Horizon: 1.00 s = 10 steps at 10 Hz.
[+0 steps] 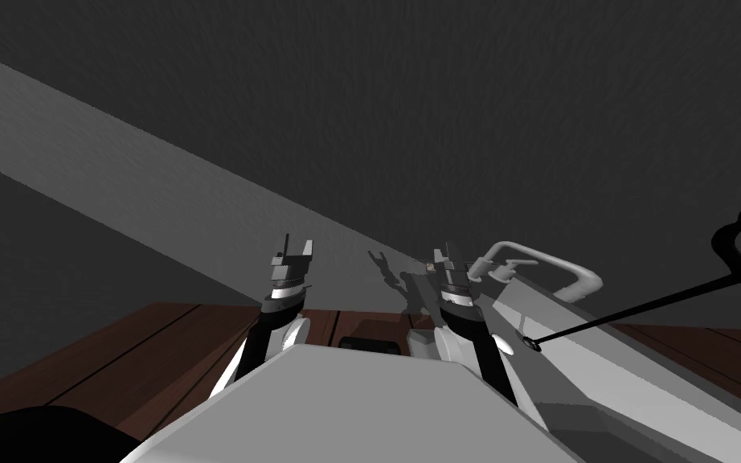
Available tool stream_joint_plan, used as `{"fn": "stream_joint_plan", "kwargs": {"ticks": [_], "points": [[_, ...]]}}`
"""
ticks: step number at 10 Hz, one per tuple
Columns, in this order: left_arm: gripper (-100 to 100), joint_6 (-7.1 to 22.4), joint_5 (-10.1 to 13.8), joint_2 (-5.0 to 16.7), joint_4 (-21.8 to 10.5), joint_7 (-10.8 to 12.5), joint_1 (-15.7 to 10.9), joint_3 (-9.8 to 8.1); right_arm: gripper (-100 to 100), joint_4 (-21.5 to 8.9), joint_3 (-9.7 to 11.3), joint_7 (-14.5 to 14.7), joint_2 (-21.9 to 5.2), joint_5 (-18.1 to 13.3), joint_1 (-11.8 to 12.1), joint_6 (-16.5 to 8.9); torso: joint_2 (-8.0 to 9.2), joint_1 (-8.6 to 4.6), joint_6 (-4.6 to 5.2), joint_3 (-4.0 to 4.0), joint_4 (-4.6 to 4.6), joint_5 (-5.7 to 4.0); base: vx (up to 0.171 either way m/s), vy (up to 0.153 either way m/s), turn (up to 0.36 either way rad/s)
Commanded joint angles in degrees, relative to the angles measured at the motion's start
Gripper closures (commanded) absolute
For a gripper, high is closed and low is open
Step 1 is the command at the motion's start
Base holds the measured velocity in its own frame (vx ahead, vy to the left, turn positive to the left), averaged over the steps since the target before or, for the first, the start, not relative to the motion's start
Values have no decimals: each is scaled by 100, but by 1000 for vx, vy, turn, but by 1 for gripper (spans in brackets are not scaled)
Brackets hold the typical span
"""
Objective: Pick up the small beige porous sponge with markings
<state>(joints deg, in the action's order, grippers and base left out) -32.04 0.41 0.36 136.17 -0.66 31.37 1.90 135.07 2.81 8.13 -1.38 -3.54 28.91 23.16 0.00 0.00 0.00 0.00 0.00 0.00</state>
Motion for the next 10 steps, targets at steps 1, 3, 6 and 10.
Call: {"fn": "stream_joint_plan", "kwargs": {"ticks": [1,3,6,10], "points": [[0,0,0,0,0,0,0,0,-100,-56,-32,65,-264,-76,19,-18,0,0,0,0,0,0,4,6,8],[0,0,0,0,0,0,0,0,-100,-137,-79,162,-507,-190,46,-44,-3,2,0,-1,-1,0,10,13,12],[0,0,0,0,0,0,0,0,-100,-312,-184,375,-889,-440,108,-100,-5,3,0,-3,-1,1,13,14,13],[0,0,0,0,0,0,0,0,-100,-597,-368,753,-1406,-883,223,-195,-7,5,0,-4,-2,1,18,21,19]]}}
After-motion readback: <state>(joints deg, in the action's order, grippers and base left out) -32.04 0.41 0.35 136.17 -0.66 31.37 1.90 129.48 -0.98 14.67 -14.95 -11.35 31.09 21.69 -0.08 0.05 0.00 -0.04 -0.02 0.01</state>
